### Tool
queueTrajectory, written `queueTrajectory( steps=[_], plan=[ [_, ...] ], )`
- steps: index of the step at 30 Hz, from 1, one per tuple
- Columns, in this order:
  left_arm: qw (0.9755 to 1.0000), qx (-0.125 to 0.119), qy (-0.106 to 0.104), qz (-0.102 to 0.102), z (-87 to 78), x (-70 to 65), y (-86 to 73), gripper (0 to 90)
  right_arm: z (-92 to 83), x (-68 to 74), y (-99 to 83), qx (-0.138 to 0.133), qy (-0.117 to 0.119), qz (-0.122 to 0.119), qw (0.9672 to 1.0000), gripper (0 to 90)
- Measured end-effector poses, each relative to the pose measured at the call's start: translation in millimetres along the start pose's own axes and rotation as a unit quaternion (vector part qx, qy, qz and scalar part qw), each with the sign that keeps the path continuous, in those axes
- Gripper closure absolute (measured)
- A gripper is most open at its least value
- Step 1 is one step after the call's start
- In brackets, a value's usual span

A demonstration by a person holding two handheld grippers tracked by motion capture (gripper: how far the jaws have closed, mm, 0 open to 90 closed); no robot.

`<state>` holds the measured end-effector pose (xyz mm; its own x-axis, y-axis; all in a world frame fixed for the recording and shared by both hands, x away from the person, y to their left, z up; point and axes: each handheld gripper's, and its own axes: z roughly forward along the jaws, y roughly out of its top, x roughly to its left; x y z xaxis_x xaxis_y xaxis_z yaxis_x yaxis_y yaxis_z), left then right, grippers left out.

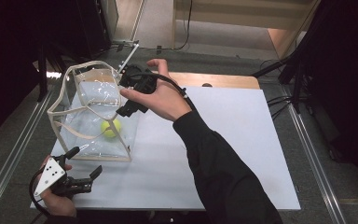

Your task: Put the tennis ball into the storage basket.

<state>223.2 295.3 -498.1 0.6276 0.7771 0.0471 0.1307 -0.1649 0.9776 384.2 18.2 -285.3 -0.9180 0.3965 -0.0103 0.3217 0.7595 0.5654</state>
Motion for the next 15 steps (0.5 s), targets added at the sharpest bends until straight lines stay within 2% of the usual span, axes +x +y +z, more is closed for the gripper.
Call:
queueTrajectory(
  steps=[4,9,15],
  plan=[
    [1.0,0.0,0.0,0.0,0.0,0.1,0.0,0.0,0.9,0.4,-7.6,-0.005,-0.012,0.003,0.9999,0.0],
    [1.0,0.001,0.0,0.0,-0.1,0.0,0.1,0.0,3.4,0.9,-18.6,-0.007,-0.016,0.008,0.9998,0.0],
    [1.0,0.0,0.001,0.0,0.4,-0.3,0.0,0.0,4.6,-1.4,-34.8,-0.023,-0.021,0.016,0.9994,0.0]
  ],
)
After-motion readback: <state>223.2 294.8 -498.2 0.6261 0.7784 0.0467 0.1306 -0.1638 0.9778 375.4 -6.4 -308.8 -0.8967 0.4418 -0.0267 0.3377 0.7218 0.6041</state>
